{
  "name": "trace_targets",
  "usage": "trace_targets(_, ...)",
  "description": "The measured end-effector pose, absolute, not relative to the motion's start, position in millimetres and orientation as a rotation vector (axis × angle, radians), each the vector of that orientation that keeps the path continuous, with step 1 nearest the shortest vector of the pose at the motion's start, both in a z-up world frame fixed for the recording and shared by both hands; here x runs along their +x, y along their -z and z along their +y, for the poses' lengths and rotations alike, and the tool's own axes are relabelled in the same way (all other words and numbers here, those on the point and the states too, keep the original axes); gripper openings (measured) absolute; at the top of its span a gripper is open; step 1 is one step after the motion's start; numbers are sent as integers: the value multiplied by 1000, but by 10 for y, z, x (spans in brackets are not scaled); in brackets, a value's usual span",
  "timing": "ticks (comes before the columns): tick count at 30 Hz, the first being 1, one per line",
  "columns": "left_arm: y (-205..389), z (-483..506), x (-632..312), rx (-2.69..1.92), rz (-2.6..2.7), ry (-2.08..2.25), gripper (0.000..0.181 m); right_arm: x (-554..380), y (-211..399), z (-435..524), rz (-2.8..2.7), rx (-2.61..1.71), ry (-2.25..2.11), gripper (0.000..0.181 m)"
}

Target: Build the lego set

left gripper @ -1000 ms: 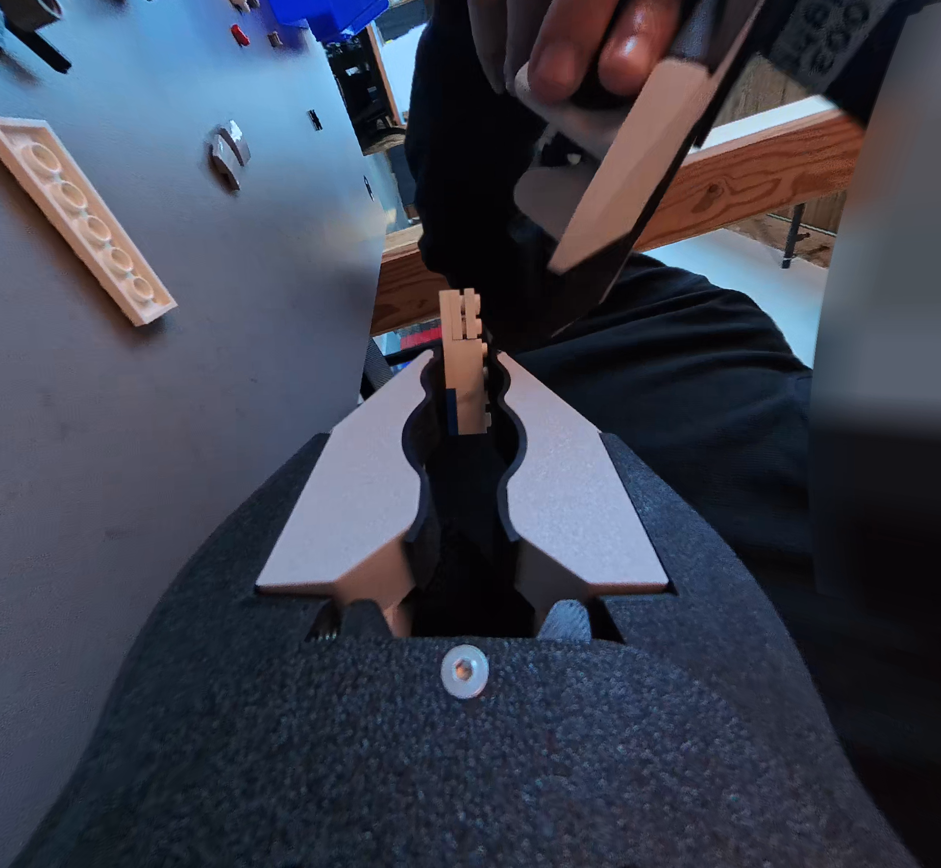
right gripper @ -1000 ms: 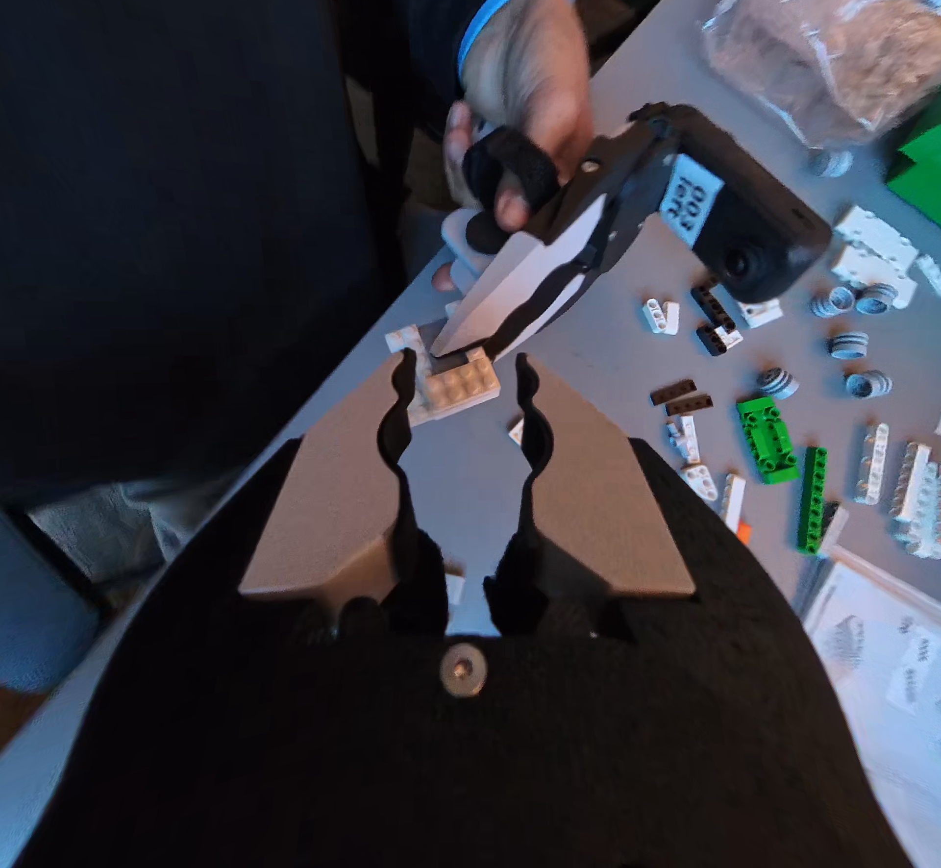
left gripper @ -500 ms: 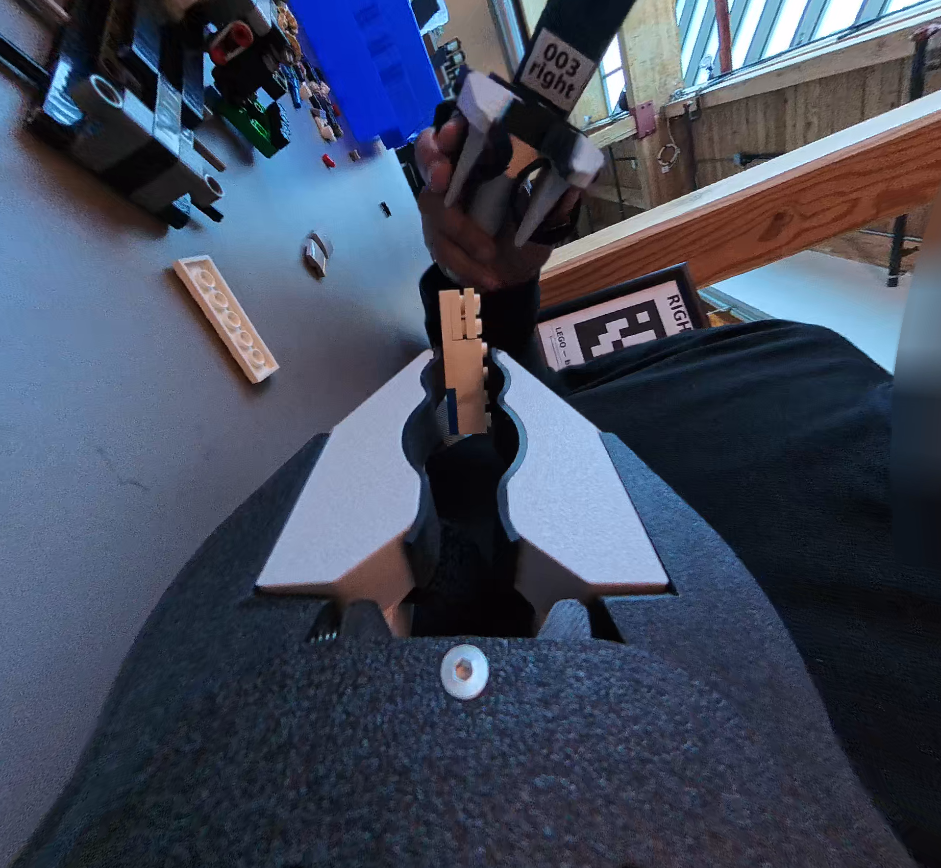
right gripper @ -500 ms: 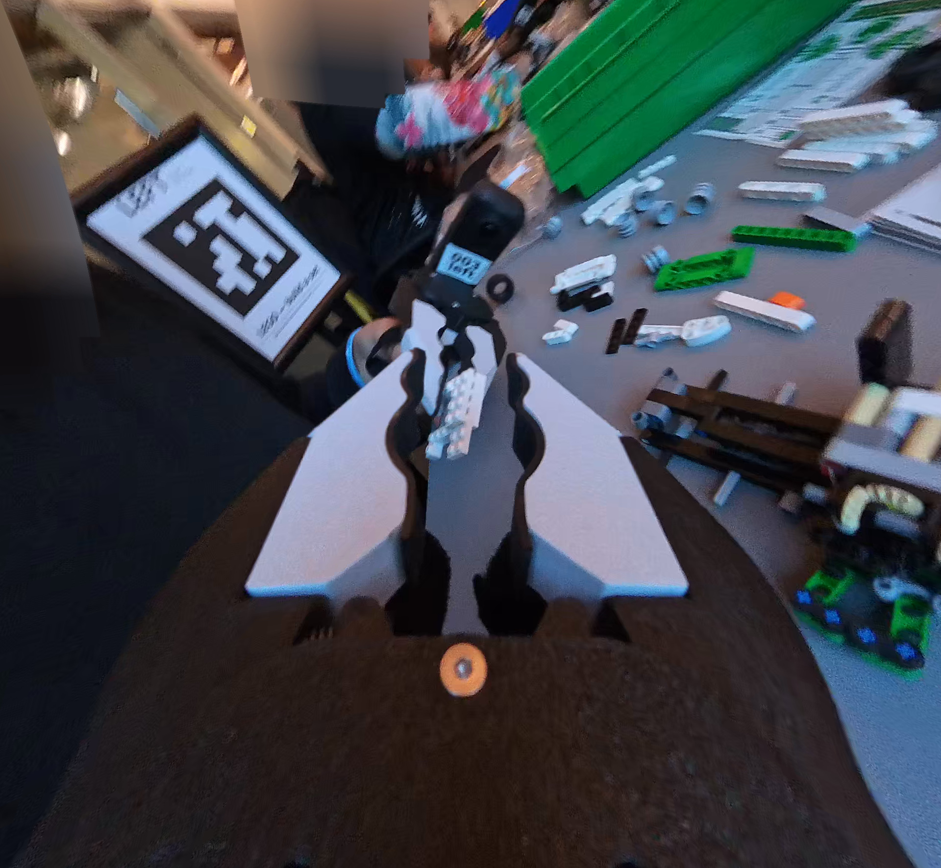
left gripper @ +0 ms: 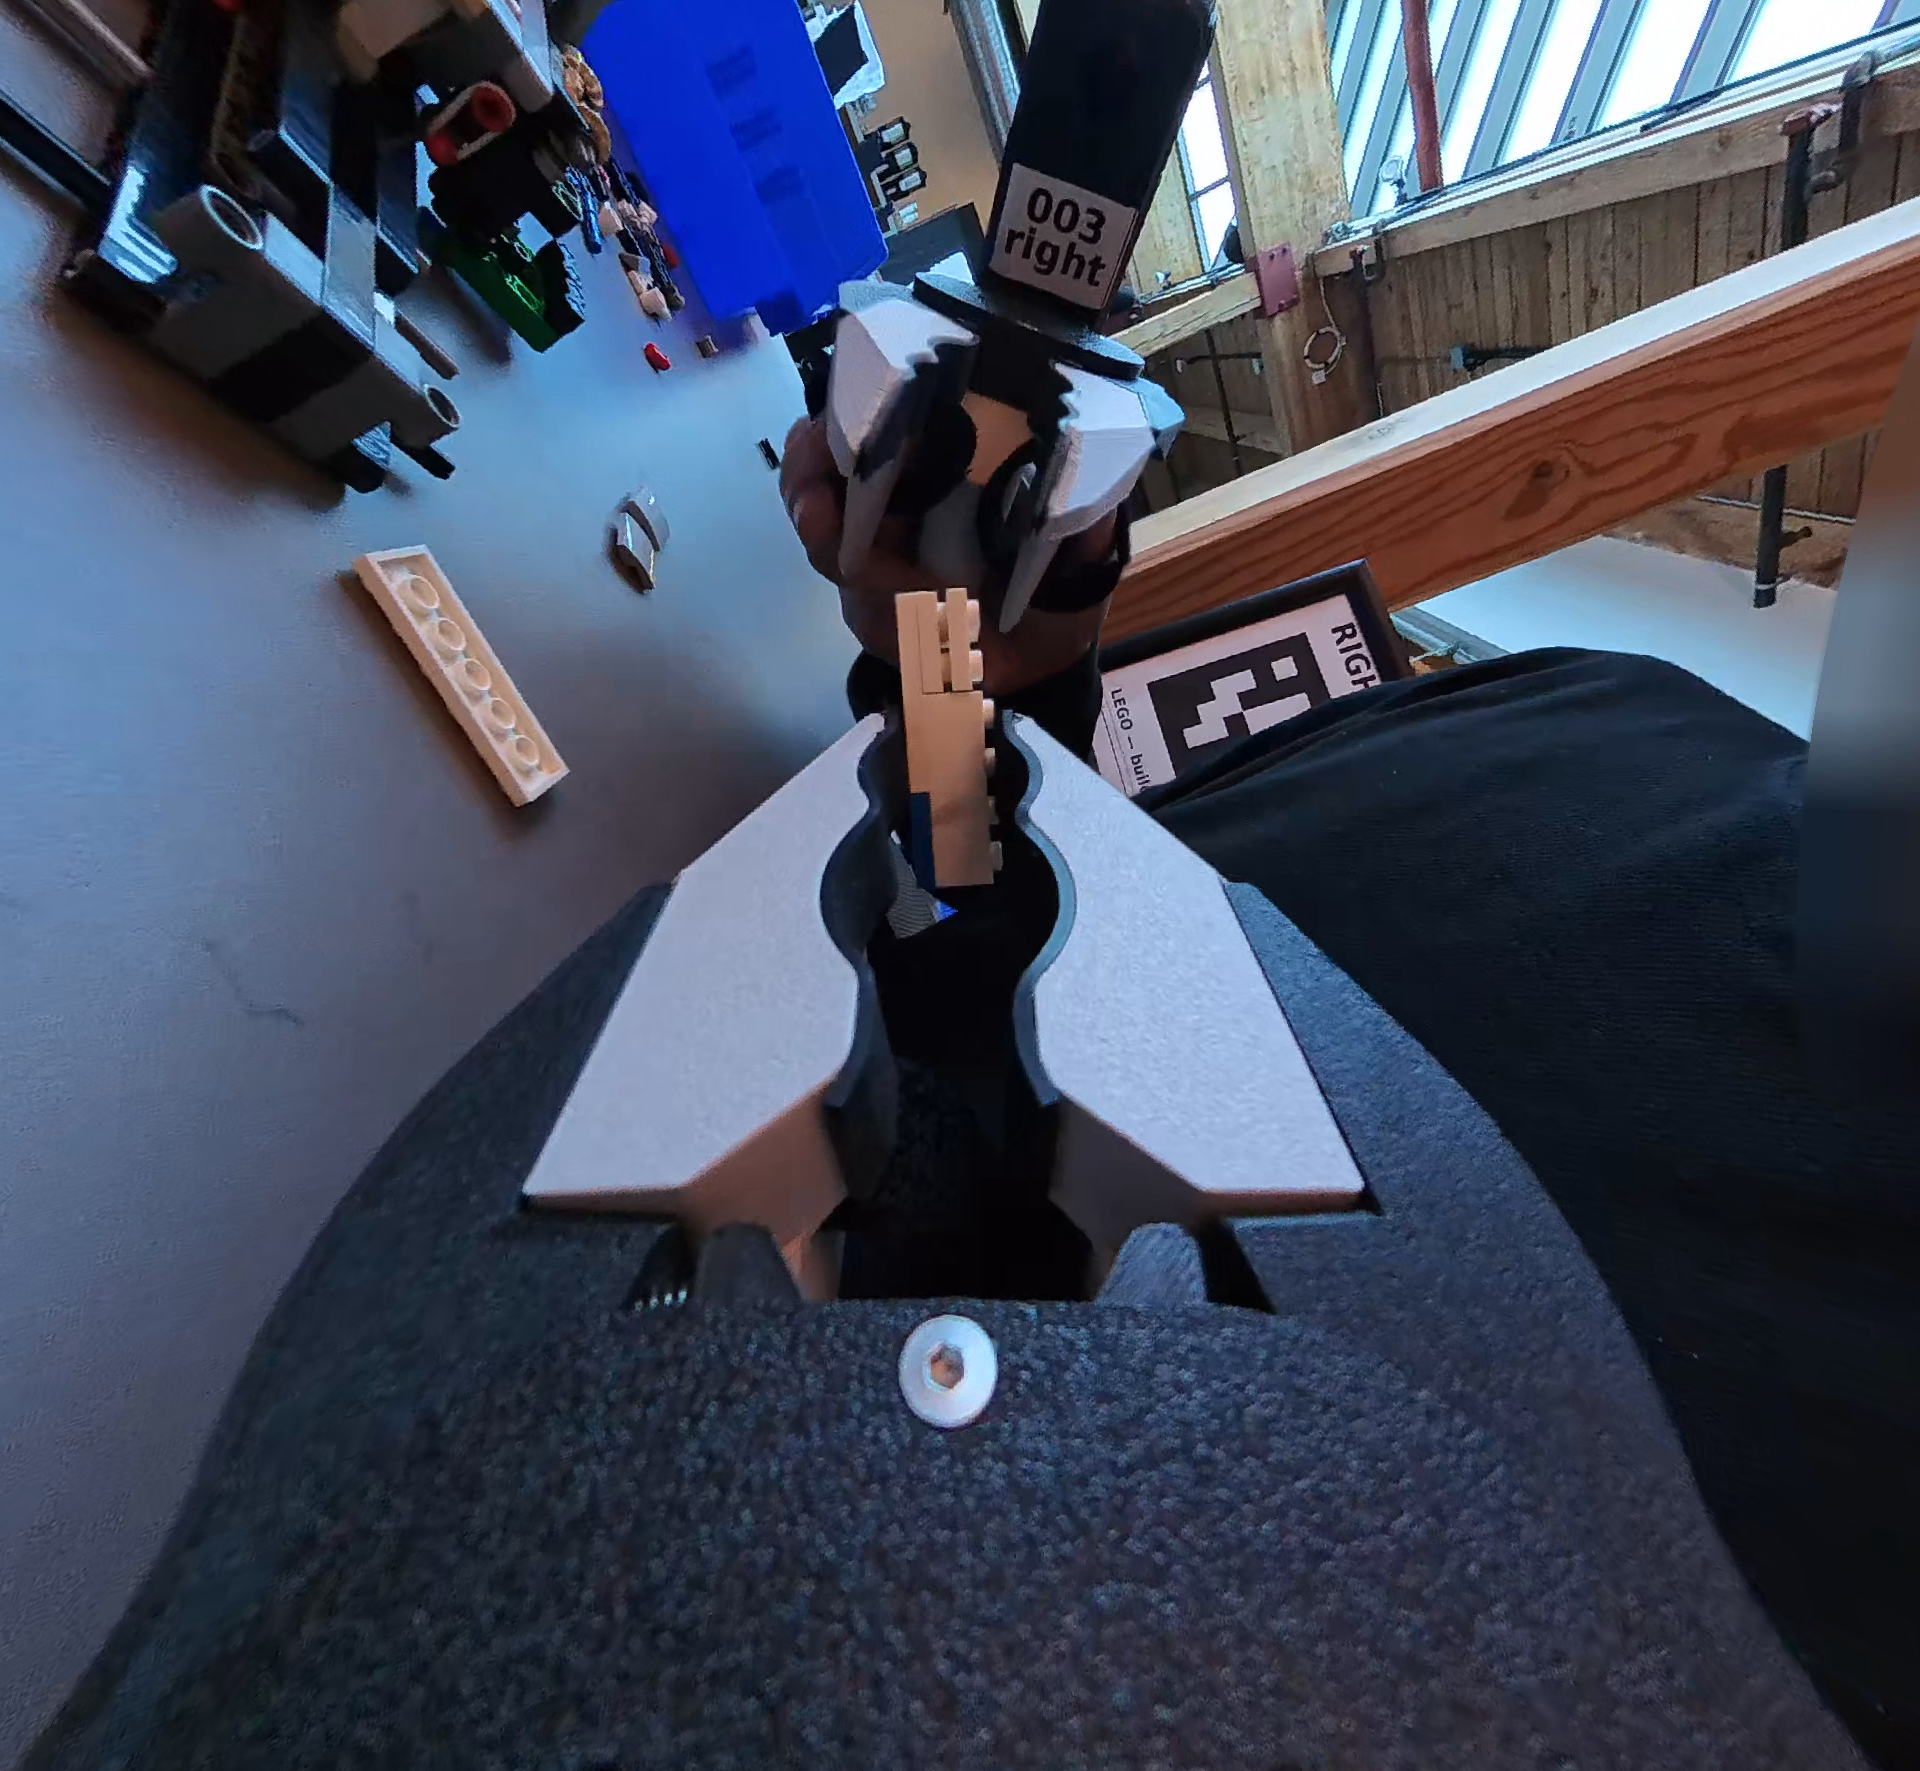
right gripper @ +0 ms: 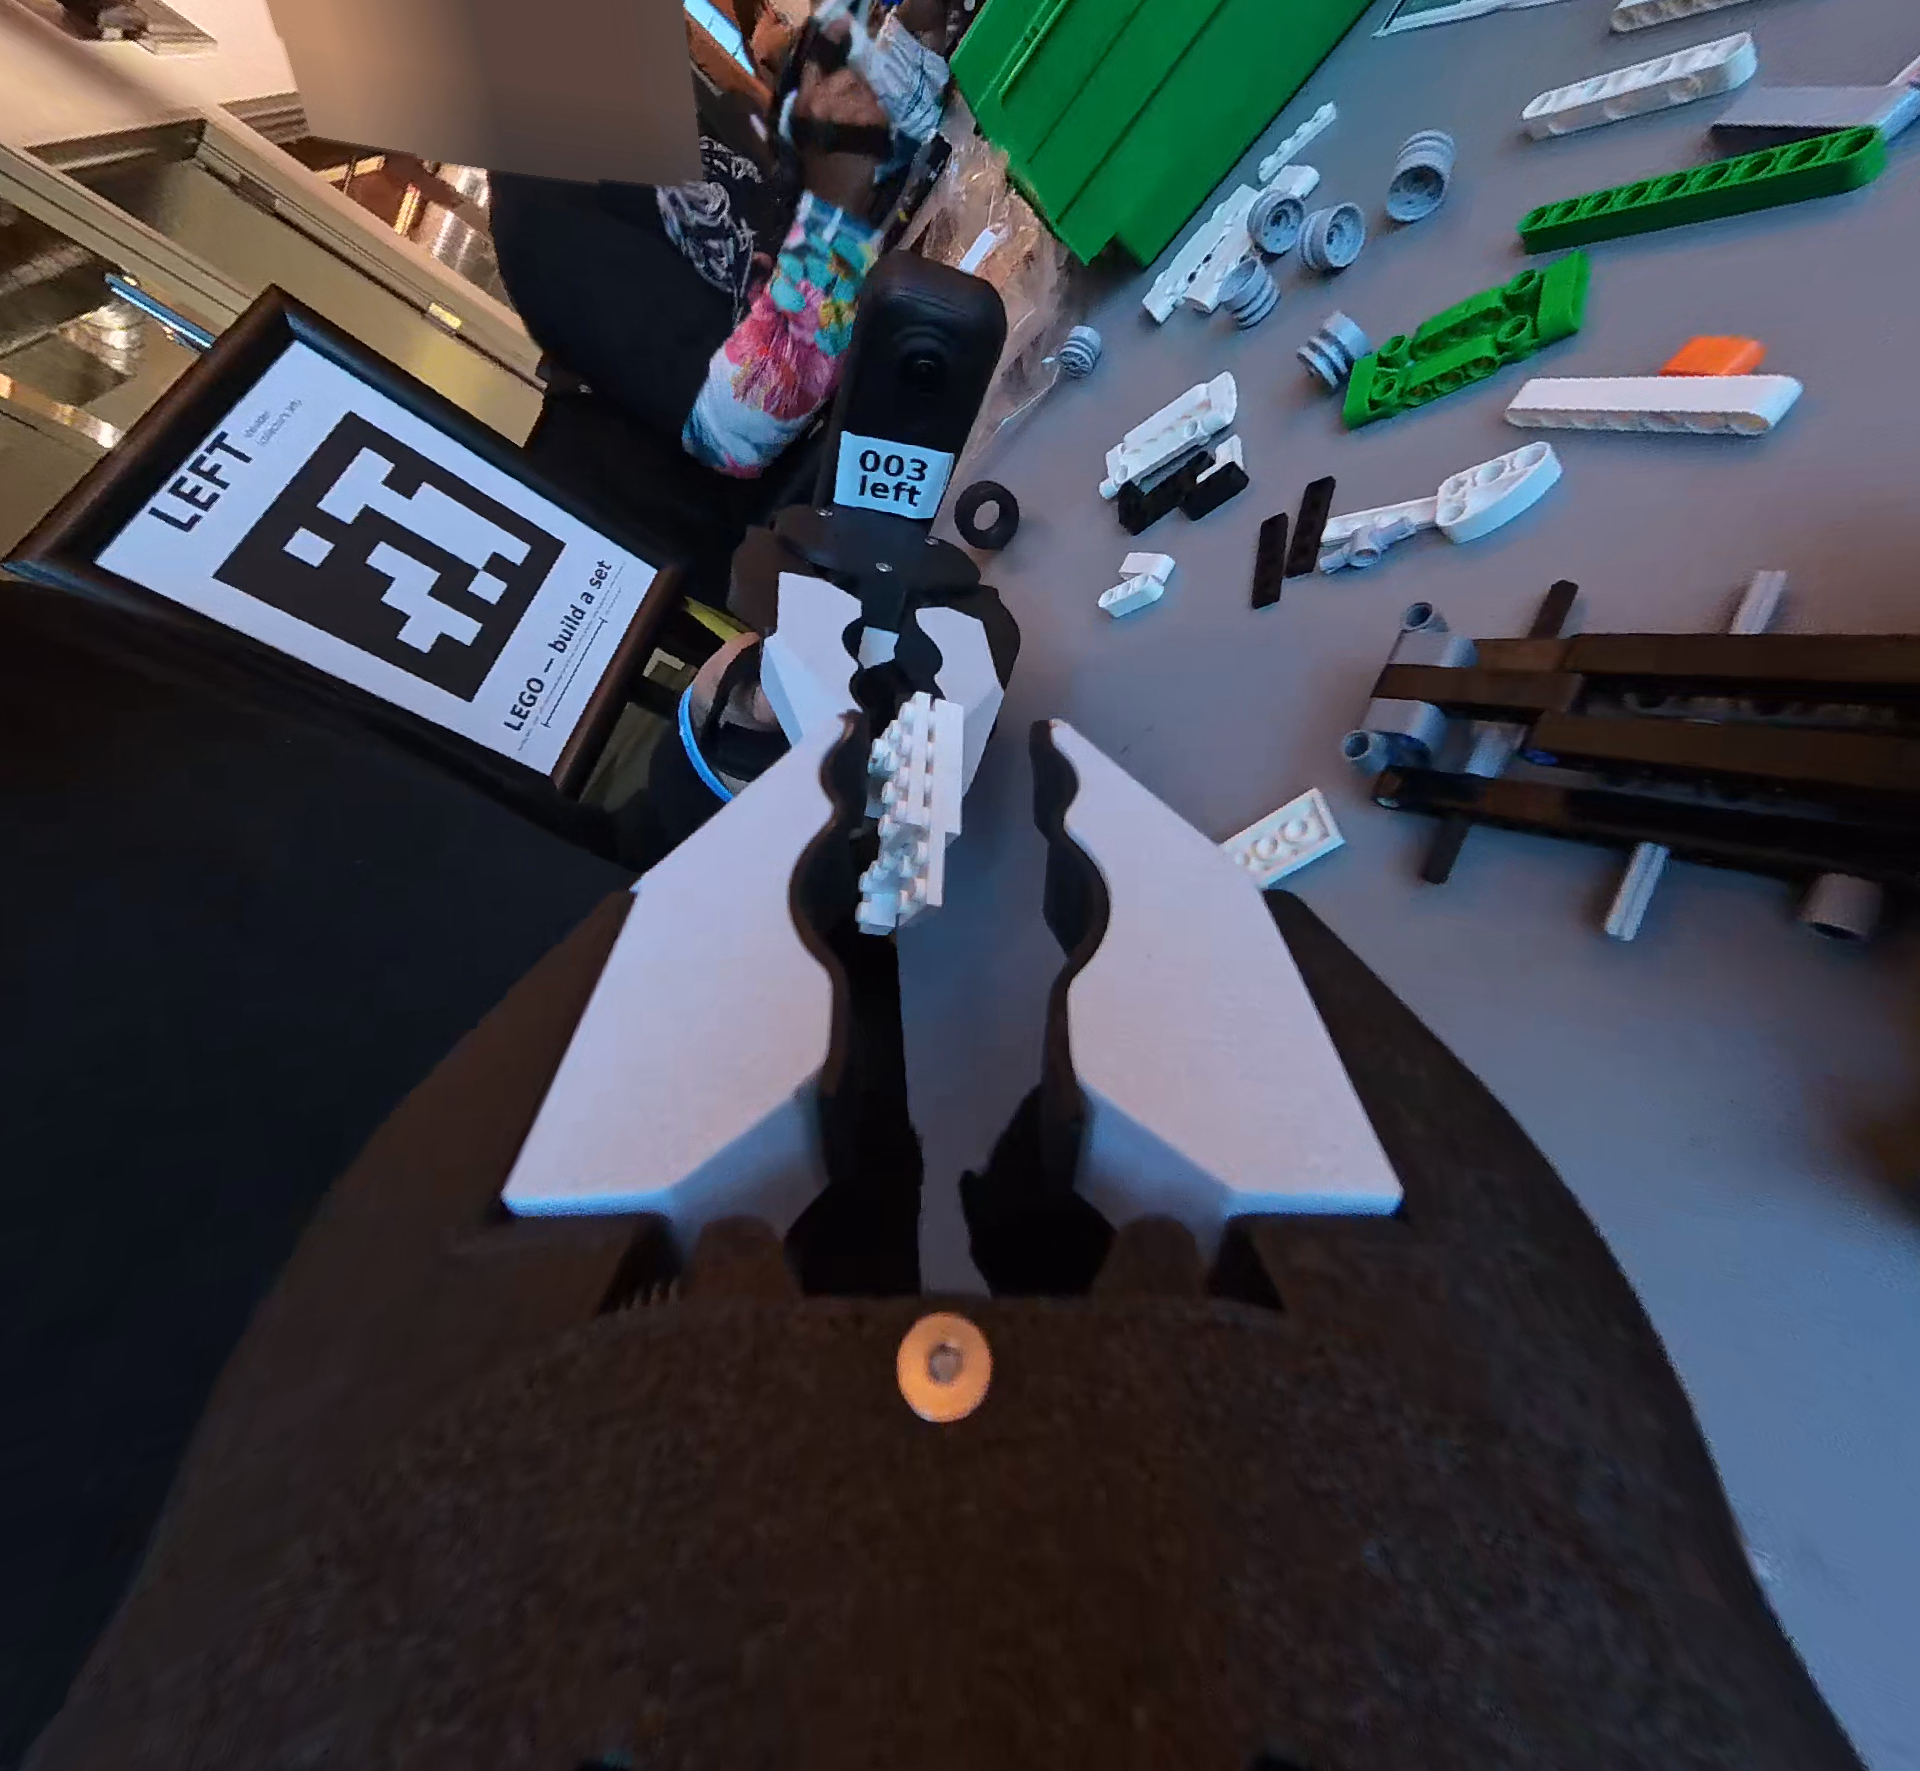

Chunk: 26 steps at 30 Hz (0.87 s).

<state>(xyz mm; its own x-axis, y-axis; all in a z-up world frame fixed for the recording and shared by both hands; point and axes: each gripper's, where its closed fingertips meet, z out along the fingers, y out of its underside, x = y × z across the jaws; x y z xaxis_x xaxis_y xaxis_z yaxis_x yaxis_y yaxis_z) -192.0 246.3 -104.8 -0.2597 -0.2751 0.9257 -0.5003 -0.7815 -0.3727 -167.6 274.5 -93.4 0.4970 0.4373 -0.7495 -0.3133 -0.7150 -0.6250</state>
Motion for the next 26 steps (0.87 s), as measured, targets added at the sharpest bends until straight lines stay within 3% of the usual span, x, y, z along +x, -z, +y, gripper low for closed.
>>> trace_targets(26, 1000, 2712, -1762, 1815, -587, -2141, 14, -1182, 906, 2525, -308, -1681, -711, 23)
